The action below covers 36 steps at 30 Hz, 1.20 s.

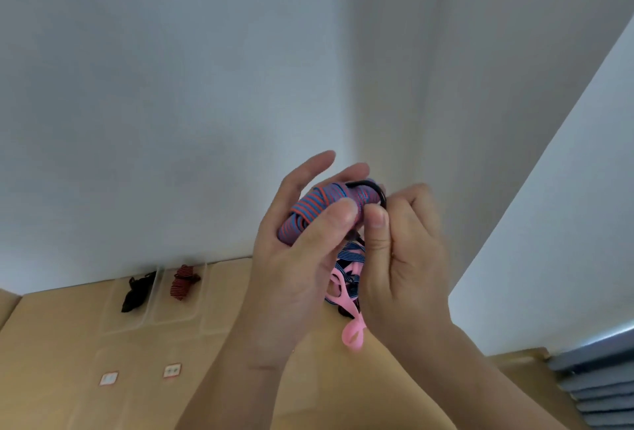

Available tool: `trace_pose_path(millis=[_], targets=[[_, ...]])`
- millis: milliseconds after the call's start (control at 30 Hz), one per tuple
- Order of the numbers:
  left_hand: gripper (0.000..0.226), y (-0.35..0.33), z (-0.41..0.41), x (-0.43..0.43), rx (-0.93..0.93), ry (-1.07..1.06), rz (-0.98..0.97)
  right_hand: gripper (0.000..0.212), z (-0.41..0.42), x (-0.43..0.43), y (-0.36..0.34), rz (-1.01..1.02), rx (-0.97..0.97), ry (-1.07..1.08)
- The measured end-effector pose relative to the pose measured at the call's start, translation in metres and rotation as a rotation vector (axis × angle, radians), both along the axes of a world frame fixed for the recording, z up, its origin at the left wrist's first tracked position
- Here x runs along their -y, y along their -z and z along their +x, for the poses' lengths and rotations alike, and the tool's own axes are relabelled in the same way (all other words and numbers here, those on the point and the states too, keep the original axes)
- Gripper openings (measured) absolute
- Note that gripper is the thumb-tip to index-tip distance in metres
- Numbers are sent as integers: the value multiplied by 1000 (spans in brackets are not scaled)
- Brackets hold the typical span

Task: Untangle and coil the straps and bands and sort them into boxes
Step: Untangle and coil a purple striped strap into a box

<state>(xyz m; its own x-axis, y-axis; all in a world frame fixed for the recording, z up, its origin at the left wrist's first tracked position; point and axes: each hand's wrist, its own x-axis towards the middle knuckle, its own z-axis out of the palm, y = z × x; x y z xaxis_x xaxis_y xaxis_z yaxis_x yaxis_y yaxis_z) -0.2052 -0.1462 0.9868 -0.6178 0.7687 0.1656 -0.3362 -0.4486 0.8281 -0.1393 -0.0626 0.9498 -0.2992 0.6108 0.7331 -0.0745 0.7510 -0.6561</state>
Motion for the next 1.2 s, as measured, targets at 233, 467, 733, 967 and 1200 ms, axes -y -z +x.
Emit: trace_pose_path(millis=[233,467,733,967,1200], targets=[[28,11,16,1,-357,-311,-98,38,12,3,4,84,18,36],[26,12,19,0,-428,-337,-91,31,21,-5,-7,25,145,-120],[16,16,23,-12,-164,-366,5,32,26,-18,-11,-20,332,-359],[14,8,20,-11,-25,-290,66,25,26,-16,-16,-5,427,-415],[20,7,16,-6,-88,-246,-18,30,31,-17,-9,-253,354,-543]])
